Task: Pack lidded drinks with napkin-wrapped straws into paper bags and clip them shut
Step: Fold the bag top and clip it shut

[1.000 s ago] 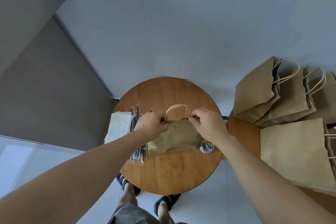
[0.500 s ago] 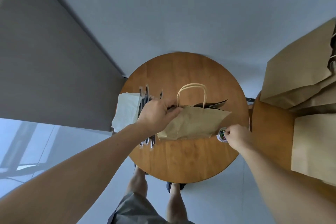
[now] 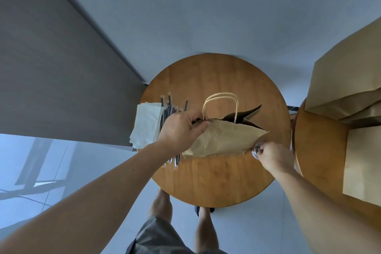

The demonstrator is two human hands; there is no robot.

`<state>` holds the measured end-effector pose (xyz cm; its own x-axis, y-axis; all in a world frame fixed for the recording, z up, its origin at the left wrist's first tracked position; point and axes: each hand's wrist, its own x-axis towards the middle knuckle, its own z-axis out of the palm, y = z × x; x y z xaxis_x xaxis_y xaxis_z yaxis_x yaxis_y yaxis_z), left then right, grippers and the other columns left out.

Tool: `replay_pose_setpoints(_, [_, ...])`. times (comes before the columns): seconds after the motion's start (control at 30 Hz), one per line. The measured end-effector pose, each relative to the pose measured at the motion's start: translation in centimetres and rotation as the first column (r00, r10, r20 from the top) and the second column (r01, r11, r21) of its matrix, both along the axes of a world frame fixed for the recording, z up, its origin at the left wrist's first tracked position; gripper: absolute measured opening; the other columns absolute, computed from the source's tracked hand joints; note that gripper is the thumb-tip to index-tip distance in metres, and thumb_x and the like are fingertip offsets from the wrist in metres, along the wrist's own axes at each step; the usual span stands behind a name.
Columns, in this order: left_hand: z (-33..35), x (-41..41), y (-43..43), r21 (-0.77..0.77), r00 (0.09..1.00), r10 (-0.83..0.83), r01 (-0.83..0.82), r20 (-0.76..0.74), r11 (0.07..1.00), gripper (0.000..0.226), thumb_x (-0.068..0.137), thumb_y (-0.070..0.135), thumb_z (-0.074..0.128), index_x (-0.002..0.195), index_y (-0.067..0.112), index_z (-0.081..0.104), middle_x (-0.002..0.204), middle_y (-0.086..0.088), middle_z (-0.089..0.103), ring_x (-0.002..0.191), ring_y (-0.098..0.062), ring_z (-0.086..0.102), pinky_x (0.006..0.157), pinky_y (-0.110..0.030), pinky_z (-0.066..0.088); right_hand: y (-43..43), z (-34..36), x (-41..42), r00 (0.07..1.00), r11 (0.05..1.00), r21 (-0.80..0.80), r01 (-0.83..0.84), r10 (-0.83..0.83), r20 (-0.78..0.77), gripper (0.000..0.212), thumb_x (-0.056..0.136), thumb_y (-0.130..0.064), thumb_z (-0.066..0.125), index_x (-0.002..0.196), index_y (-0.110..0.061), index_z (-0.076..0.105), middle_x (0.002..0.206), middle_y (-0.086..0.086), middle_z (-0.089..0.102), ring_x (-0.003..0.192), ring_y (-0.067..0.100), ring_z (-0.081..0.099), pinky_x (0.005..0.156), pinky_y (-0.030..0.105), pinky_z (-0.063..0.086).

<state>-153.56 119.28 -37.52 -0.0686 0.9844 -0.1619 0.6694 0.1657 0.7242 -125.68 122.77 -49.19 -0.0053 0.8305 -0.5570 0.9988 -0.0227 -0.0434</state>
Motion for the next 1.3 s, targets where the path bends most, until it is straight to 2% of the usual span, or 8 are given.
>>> replay_pose_setpoints(0.17, [-0.2,-0.4,-0.3,-0.065,1.000,0.006,-0.005,0.015,0.998,0.018,0.092,0.035,0.063,0.098,0.020,0.071,0.081,-0.001,0.071,0.078,-0.020,0.066,0.072,-0.044,0.054,0.0,-0.4,-0.2,0.999,1.000,-0.004,-0.023,0.023,0.023,0.036,0.093,-0.032,0.056,0.060,-0.022,0.046,0.061,-0.005,0.050,0.064,0.019,0.055,0.046,0.021,0.027])
replay_pose_setpoints(0.37, [-0.4,-0.4,-0.4,-0.041,1.000,0.019,-0.019,0.000,0.999,0.023,0.091,0.039,0.061,0.095,0.019,0.071,0.077,-0.002,0.070,0.073,-0.020,0.065,0.067,-0.043,0.054,-0.2,-0.9,0.2,0.999,0.998,0.052,-0.033,0.033,0.013,0.023,0.095,-0.032,0.055,0.077,-0.020,0.064,0.072,-0.001,0.062,0.068,0.020,0.060,0.048,0.021,0.031])
replay_pose_setpoints(0.57, [-0.3,-0.4,-0.4,-0.052,0.999,0.015,-0.017,-0.030,0.998,0.015,0.093,0.036,0.063,0.097,0.024,0.072,0.077,0.006,0.070,0.072,-0.013,0.064,0.067,-0.037,0.055,-0.4,-0.8,0.7,0.973,0.989,0.103,0.104,-0.080,-0.214,0.012,0.089,-0.023,0.065,0.088,-0.014,0.073,0.072,-0.001,0.062,0.067,0.020,0.056,0.048,0.022,0.031])
replay_pose_setpoints(0.67, [0.0,-0.3,-0.2,-0.078,0.998,0.007,-0.012,-0.070,0.997,0.011,0.093,0.038,0.062,0.091,0.029,0.068,0.073,0.009,0.068,0.069,-0.009,0.062,0.061,-0.031,0.052,-0.7,0.4,0.7,0.891,0.963,0.074,0.261,-0.210,-0.403,0.003,0.086,-0.016,0.070,0.083,-0.016,0.069,0.072,-0.004,0.063,0.065,0.013,0.055,0.049,0.021,0.034])
replay_pose_setpoints(0.77, [0.7,-0.1,0.2,-0.118,0.989,-0.005,-0.012,-0.146,0.993,0.011,0.093,0.039,0.060,0.082,0.039,0.059,0.066,0.014,0.061,0.065,-0.005,0.058,0.054,-0.026,0.042,-1.3,2.6,0.5,0.772,0.932,0.093,0.349,-0.230,-0.593,0.022,0.085,-0.012,0.071,0.073,-0.027,0.060,0.074,-0.012,0.068,0.065,0.001,0.060,0.054,0.014,0.041])
replay_pose_setpoints(0.83, [1.3,0.0,0.4,-0.156,0.983,-0.030,0.001,-0.182,0.988,0.011,0.094,0.039,0.058,0.089,0.034,0.065,0.071,0.011,0.065,0.069,-0.009,0.061,0.056,-0.028,0.047,-1.6,4.5,0.1,0.704,0.932,0.094,0.351,-0.196,-0.683,0.023,0.085,-0.012,0.072,0.072,-0.029,0.062,0.067,-0.014,0.067,0.069,-0.001,0.063,0.054,0.012,0.047])
replay_pose_setpoints(1.03, [3.4,0.7,1.1,-0.250,0.973,-0.058,0.000,-0.223,0.968,0.015,0.093,0.035,0.058,0.099,0.028,0.069,0.087,0.006,0.070,0.081,-0.017,0.064,0.072,-0.036,0.056,-1.3,10.9,-2.9,0.614,0.935,0.207,0.289,-0.014,-0.789,0.021,0.080,-0.024,0.077,0.071,-0.037,0.064,0.075,-0.025,0.067,0.073,-0.002,0.064,0.058,0.010,0.048])
replay_pose_setpoints(1.3, [4.6,0.6,0.5,-0.306,0.981,-0.046,-0.015,-0.191,0.952,0.018,0.093,0.034,0.060,0.104,0.023,0.071,0.094,0.000,0.072,0.087,-0.020,0.066,0.079,-0.039,0.056,-0.9,16.6,-8.4,0.306,0.957,0.069,0.283,-0.022,-0.952,0.021,0.077,-0.014,0.082,0.086,-0.029,0.069,0.078,-0.008,0.072,0.072,0.004,0.066,0.065,0.013,0.050])
